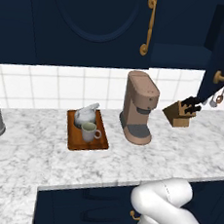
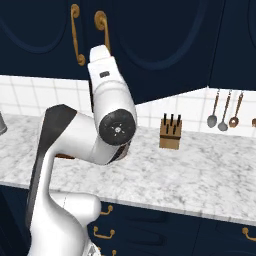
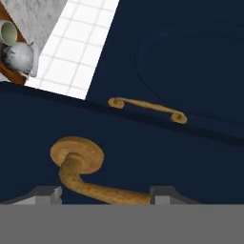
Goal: Pick the kettle from the counter and place it on the tray. Then pick the mug from the cabinet and place it on the tray. Then close the cabinet doors.
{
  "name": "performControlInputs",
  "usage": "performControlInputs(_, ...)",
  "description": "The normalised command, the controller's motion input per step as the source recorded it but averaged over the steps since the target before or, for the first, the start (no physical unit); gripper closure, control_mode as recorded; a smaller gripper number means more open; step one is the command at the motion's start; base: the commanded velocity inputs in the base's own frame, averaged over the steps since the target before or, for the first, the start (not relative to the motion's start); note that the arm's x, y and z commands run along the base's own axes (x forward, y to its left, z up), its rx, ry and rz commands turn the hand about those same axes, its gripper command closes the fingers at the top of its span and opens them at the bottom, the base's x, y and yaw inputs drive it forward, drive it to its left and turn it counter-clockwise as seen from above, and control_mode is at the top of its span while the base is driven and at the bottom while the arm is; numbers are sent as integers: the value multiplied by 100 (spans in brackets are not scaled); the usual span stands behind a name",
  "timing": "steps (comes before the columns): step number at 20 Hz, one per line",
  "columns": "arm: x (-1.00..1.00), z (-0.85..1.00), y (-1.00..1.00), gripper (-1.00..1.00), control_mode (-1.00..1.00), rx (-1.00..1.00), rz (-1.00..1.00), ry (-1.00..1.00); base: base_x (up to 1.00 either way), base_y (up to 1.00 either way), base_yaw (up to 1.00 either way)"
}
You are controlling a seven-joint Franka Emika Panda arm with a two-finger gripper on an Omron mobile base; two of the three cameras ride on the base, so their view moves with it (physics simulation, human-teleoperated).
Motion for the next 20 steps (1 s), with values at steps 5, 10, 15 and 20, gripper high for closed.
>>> performControlInputs(5,100,-10,10,-100,-100,0,16,17,0,0,0)
performControlInputs(10,100,-15,2,-100,-100,0,7,17,0,0,0)
performControlInputs(15,100,-18,1,-100,-100,-2,0,18,0,0,0)
performControlInputs(20,94,-23,0,-100,-100,-5,0,13,0,0,0)
